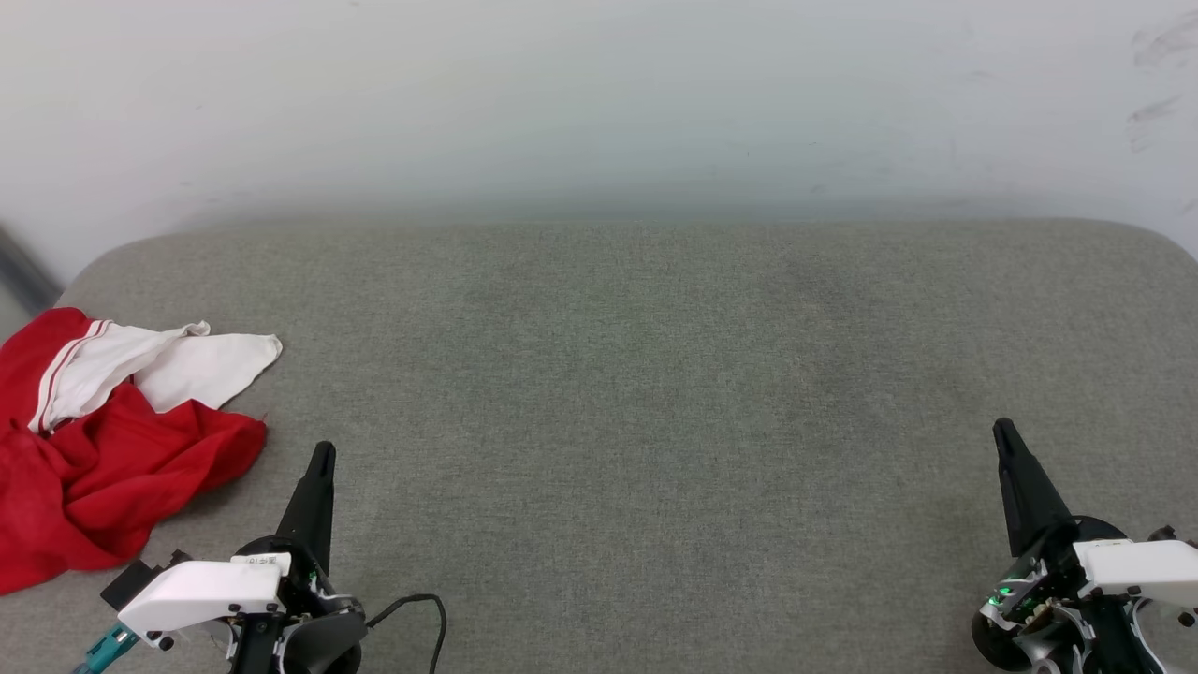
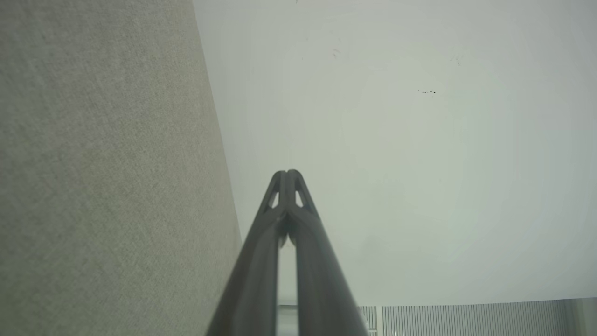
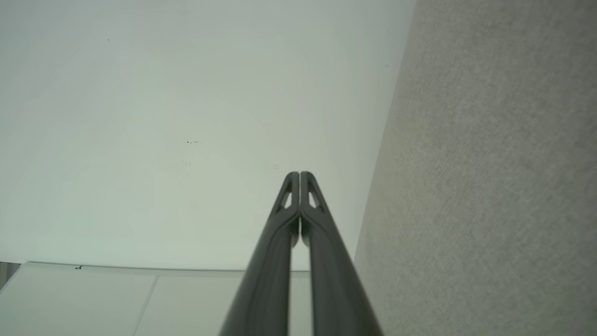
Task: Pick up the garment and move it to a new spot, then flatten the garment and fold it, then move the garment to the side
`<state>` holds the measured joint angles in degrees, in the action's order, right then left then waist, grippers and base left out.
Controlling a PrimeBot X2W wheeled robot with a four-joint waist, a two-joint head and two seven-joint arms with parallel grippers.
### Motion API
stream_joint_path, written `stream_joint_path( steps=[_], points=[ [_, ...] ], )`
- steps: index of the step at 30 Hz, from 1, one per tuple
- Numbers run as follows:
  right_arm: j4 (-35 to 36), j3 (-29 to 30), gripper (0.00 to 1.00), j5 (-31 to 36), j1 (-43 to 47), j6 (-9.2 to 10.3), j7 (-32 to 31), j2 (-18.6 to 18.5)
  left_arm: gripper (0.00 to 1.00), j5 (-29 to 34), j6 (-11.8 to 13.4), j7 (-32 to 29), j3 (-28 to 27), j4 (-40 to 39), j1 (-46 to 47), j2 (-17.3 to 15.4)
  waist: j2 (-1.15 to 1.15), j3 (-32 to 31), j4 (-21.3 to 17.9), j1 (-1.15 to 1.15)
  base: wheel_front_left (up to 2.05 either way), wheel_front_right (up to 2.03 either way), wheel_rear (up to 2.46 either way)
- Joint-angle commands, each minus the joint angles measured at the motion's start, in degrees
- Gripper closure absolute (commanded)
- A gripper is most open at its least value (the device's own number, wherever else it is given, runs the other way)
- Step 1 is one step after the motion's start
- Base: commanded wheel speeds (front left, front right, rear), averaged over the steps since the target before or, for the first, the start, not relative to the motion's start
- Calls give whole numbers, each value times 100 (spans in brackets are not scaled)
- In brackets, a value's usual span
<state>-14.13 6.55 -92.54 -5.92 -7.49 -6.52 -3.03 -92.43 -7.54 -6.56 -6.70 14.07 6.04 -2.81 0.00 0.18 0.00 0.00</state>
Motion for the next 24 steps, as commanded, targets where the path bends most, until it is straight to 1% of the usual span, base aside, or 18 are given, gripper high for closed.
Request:
stream_joint_path(
  steps=[1, 24],
  points=[
    [-9, 6, 100, 36, -71, 0, -2, 25, 100, 13, -21, -18, -16, 4, 39, 11, 0, 0, 0, 0, 0, 0, 0],
    [-9, 4, 100, 33, -71, 0, 0, 24, 100, 10, -20, -16, -12, 3, 39, 11, 0, 0, 0, 0, 0, 0, 0]
  ],
)
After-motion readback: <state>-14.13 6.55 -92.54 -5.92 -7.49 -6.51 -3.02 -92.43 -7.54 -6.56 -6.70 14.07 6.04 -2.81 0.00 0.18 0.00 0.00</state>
